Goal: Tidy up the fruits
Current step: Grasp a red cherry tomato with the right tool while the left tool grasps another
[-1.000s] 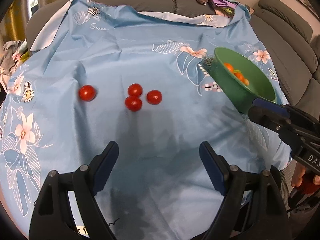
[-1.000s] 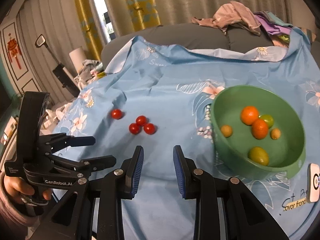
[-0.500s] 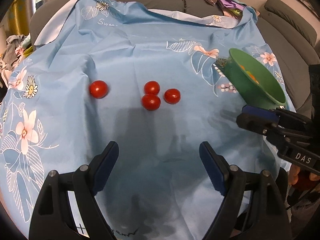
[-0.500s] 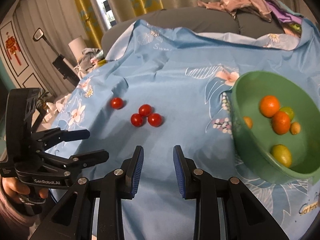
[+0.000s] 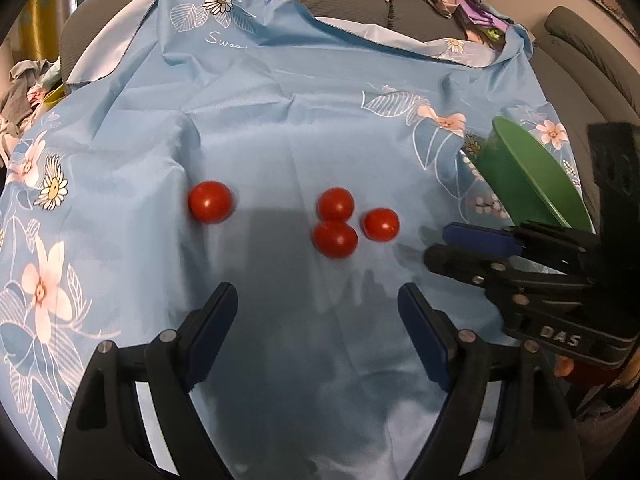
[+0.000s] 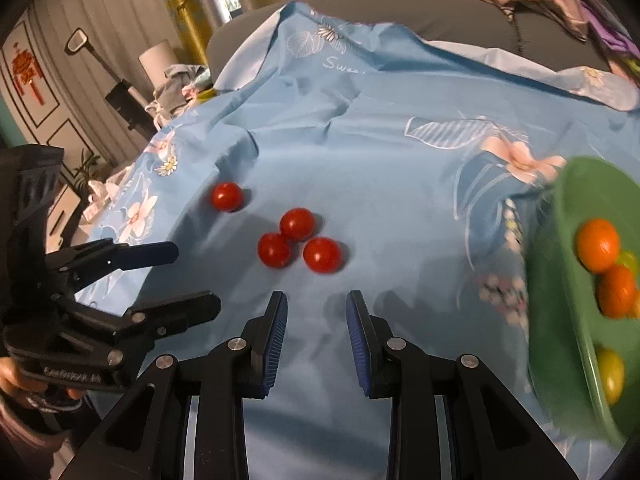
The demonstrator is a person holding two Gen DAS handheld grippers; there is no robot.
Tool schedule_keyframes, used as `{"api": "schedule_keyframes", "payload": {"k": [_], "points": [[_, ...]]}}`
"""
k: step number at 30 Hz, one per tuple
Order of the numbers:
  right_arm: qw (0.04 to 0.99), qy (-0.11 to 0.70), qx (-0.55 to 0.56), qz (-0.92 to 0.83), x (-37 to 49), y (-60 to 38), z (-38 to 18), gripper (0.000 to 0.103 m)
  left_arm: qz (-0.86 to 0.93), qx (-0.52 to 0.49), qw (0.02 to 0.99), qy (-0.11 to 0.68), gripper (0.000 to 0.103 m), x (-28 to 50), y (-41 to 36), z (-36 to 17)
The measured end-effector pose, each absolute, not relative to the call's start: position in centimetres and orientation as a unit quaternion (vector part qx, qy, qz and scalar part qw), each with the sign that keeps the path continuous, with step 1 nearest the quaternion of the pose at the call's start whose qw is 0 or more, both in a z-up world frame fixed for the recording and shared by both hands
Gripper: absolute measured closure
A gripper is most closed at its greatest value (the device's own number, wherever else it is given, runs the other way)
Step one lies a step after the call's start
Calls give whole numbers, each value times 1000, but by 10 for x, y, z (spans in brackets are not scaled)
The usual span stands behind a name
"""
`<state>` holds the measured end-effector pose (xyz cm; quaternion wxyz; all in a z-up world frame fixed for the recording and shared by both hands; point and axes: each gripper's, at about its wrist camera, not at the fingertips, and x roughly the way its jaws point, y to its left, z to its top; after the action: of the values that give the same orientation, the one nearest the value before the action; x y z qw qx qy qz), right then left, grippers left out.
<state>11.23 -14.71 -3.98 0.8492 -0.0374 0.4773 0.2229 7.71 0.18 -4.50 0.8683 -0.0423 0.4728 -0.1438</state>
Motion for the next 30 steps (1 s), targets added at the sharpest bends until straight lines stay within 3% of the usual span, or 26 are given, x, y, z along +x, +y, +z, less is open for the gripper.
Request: {"api": "schedule_keyframes", "payload": {"k": [22,28,30], "points": [[830,500,-67,239,150,-136,-64,74,-146,-39,860,488,22,105,-3,-55],[841,489,-32,229,136,-163,-51,74,-158,-16,854,496,33,119,-22,-61],[842,489,-19,227,133,-170,-49,74,-157,-5,850,503,45,125,-27,-66]]}}
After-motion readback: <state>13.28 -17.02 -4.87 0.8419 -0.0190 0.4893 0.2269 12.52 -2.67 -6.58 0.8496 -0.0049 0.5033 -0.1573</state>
